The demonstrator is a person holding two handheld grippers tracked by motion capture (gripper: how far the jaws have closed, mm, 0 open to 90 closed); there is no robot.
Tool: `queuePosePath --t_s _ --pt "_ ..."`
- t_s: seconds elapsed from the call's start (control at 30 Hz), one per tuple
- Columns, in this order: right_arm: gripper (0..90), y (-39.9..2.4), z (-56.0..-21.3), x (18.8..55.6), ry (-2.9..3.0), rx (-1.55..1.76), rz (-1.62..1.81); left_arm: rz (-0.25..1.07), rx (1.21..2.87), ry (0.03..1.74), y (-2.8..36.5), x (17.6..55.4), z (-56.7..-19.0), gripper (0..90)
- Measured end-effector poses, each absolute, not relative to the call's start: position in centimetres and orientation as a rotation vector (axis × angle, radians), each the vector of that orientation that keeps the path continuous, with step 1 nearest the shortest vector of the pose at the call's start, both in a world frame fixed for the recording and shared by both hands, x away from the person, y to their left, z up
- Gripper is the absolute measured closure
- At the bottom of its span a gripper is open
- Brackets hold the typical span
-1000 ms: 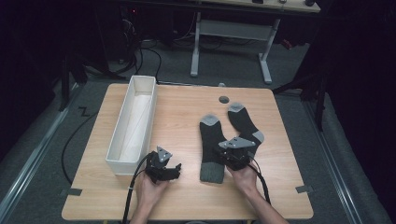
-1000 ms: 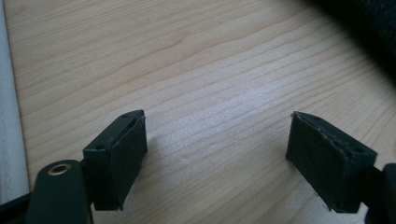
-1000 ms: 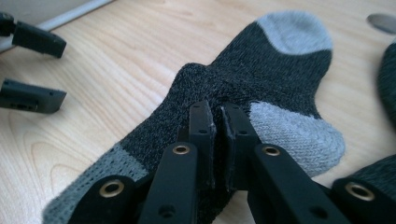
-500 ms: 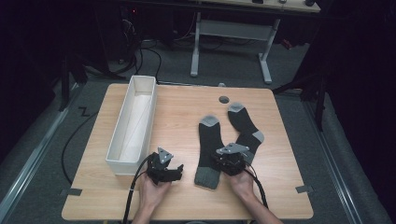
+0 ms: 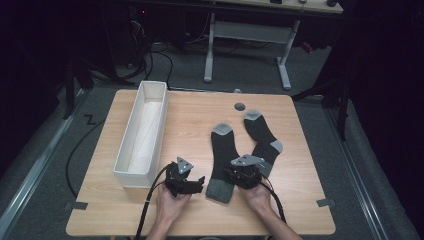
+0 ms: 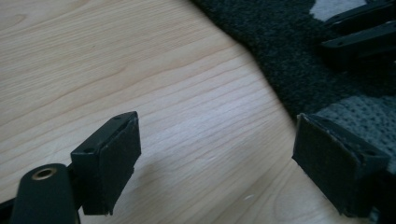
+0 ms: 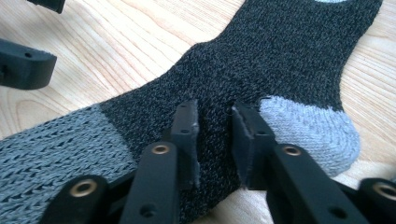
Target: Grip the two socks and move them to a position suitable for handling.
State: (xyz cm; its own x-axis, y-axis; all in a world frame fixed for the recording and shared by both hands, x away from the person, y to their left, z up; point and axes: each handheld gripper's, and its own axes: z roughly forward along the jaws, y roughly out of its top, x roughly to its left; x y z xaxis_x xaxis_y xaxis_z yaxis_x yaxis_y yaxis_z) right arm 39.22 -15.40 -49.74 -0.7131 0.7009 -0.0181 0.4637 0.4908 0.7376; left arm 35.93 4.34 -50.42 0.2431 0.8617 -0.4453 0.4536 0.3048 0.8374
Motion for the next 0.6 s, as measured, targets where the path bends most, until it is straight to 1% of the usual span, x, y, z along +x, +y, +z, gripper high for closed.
queuePosePath --t_s 0.07,0.2,0.27,0.33,0.4,0.47,0.6 --pt "66.4 -15.3 -49.8 39.2 2.423 0.972 1.055 0.425 1.333 1.377 3.8 35.9 -50.4 15.6" --pt "58.2 -15.4 -49.6 39.2 2.419 0.975 1.061 0.424 1.374 1.369 2.9 35.8 -50.7 15.4" --pt "57.7 -15.6 -49.4 39.1 2.406 0.984 1.087 0.427 1.385 1.368 2.6 35.7 -50.9 15.4" --pt "58.4 -15.7 -49.0 39.1 2.396 0.98 1.099 0.423 1.387 1.37 2.6 35.7 -51.0 15.5" --pt "61.0 -15.6 -48.5 39.3 2.385 0.973 1.094 0.431 1.393 1.37 2.6 35.7 -51.1 15.5" --pt "65.6 -15.5 -48.0 39.7 2.37 0.973 1.112 0.448 1.406 1.373 2.6 35.7 -51.3 15.5" --pt "69.9 -14.9 -47.9 41.1 2.386 0.993 1.083 0.461 1.419 1.373 2.7 35.6 -51.7 15.3"
